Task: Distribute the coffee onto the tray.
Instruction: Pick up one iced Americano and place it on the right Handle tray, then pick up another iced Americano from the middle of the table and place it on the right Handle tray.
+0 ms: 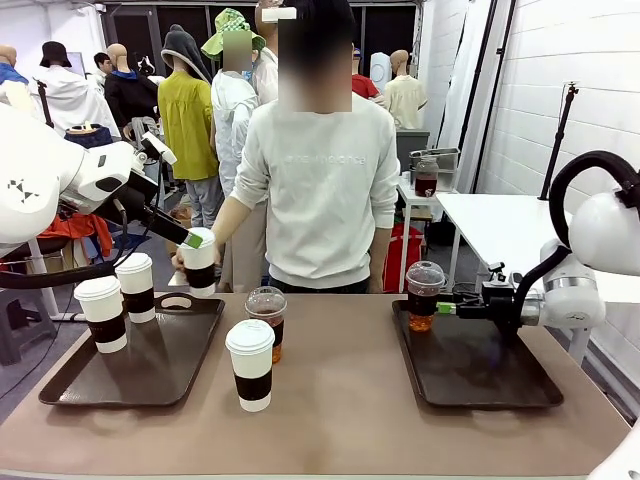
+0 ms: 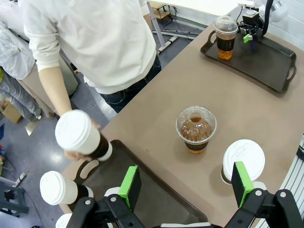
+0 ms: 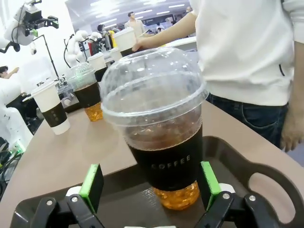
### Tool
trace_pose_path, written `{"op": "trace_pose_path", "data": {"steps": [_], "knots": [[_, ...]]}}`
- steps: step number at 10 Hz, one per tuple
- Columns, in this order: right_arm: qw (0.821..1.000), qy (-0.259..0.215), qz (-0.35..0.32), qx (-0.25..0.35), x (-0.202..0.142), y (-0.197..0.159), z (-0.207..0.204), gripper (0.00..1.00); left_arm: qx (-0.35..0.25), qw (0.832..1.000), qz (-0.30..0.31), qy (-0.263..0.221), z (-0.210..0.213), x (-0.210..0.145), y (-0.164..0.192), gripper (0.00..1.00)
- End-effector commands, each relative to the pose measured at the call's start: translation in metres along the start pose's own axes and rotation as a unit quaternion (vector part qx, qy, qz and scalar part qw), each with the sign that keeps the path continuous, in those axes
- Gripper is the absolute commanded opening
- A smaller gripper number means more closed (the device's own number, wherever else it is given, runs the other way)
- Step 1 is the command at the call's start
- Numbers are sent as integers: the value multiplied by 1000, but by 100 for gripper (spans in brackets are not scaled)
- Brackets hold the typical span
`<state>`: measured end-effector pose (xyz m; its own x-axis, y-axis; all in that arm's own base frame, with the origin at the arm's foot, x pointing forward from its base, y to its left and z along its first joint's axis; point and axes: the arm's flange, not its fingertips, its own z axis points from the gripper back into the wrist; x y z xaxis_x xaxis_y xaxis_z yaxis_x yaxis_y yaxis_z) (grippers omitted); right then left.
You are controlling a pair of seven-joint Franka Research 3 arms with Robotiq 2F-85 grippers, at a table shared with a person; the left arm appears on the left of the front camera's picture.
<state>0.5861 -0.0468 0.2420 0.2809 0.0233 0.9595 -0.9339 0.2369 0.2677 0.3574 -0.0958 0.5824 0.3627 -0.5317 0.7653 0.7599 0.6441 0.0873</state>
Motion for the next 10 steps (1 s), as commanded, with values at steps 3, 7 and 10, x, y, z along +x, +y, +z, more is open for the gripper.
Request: {"op": "trace_pose_path", "data": {"steps": [3, 7, 10], "knots": [[1000, 1, -3, -7, 1, 6, 5, 100, -7, 1000, 1, -4, 0, 0, 1, 100], [1000, 1, -3, -7, 1, 6, 5, 100, -7, 1000, 1, -4, 0, 0, 1, 100], [1000, 1, -3, -7, 1, 6, 5, 100, -7, 1000, 1, -4, 0, 0, 1, 100]]}}
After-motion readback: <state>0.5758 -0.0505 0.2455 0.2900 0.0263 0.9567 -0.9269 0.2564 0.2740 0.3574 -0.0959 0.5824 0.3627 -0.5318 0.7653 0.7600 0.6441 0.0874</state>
